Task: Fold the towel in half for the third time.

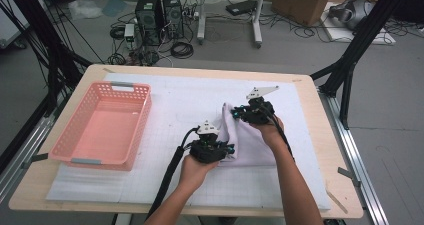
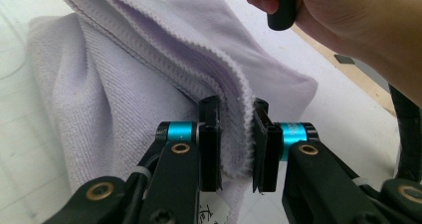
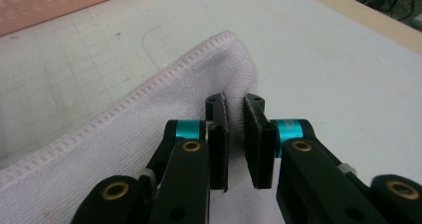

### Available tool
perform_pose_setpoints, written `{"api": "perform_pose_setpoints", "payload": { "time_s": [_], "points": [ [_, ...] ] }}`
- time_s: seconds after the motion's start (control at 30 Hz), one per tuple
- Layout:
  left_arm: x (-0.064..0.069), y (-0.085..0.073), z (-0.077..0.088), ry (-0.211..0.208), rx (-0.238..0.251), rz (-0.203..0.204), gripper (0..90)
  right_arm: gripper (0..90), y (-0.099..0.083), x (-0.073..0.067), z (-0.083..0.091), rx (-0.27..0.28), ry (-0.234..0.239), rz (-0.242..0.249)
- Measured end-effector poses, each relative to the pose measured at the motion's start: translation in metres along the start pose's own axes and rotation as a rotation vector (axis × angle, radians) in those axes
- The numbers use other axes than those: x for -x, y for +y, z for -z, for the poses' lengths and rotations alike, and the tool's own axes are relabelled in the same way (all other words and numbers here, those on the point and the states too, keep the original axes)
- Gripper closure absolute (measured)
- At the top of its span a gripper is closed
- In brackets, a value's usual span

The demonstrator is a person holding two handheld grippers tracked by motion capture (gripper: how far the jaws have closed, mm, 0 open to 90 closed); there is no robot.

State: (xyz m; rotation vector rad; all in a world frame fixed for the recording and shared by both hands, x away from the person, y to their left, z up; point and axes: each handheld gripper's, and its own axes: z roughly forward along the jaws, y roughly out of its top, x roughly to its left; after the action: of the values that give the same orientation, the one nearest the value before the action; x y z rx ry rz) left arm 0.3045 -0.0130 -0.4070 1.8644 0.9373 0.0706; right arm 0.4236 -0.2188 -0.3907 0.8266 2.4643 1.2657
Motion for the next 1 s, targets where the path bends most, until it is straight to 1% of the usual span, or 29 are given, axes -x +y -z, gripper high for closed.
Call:
{"api": "perform_pose_setpoints", "payload": {
  "time_s": [0.07, 0.13, 0.17, 0.27, 0.3, 0.43, 0.5, 0.57, 0.67, 0.73, 0.8, 0.87, 0.9, 1.0],
  "points": [
    [0.002, 0.001, -0.003, -0.004, 0.000, 0.000, 75.8, 81.5, -0.001, 0.003, 0.005, -0.006, -0.010, 0.020],
    [0.004, 0.001, -0.005, -0.009, 0.005, -0.001, 72.3, 81.4, -0.004, 0.005, 0.009, -0.017, -0.023, 0.028],
    [0.004, 0.001, -0.005, -0.013, 0.006, -0.007, 70.8, 81.1, -0.005, 0.007, 0.010, -0.022, -0.027, 0.033],
    [0.004, 0.000, -0.005, -0.007, 0.005, -0.025, 66.2, 80.8, -0.011, 0.012, 0.014, -0.029, -0.037, 0.026],
    [0.005, 0.000, -0.004, -0.006, 0.008, -0.026, 63.9, 80.8, -0.013, 0.013, 0.015, -0.029, -0.041, 0.023],
    [0.004, 0.001, 0.001, 0.006, 0.018, -0.050, 56.4, 81.0, -0.016, 0.017, 0.018, -0.032, -0.058, 0.015],
    [0.004, 0.000, 0.007, 0.013, 0.026, -0.072, 53.3, 81.1, -0.016, 0.017, 0.019, -0.034, -0.069, 0.019],
    [0.002, -0.001, 0.014, 0.029, 0.040, -0.085, 48.3, 81.2, -0.017, 0.019, 0.020, -0.037, -0.079, 0.026],
    [-0.004, -0.004, 0.025, 0.052, 0.054, -0.104, 45.9, 81.2, -0.019, 0.022, 0.022, -0.050, -0.103, 0.032],
    [-0.009, -0.008, 0.032, 0.071, 0.058, -0.114, 45.1, 80.9, -0.021, 0.023, 0.023, -0.052, -0.108, 0.026],
    [-0.016, -0.012, 0.038, 0.085, 0.067, -0.107, 43.8, 80.3, -0.023, 0.023, 0.025, -0.052, -0.113, 0.024],
    [-0.024, -0.017, 0.042, 0.105, 0.060, -0.111, 43.4, 78.8, -0.026, 0.024, 0.027, -0.065, -0.127, 0.023],
    [-0.027, -0.020, 0.044, 0.118, 0.061, -0.108, 43.4, 76.4, -0.028, 0.024, 0.028, -0.064, -0.134, 0.018],
    [-0.038, -0.028, 0.049, 0.134, 0.069, -0.102, 42.5, 65.6, -0.035, 0.026, 0.036, -0.051, -0.167, -0.018]
  ]
}}
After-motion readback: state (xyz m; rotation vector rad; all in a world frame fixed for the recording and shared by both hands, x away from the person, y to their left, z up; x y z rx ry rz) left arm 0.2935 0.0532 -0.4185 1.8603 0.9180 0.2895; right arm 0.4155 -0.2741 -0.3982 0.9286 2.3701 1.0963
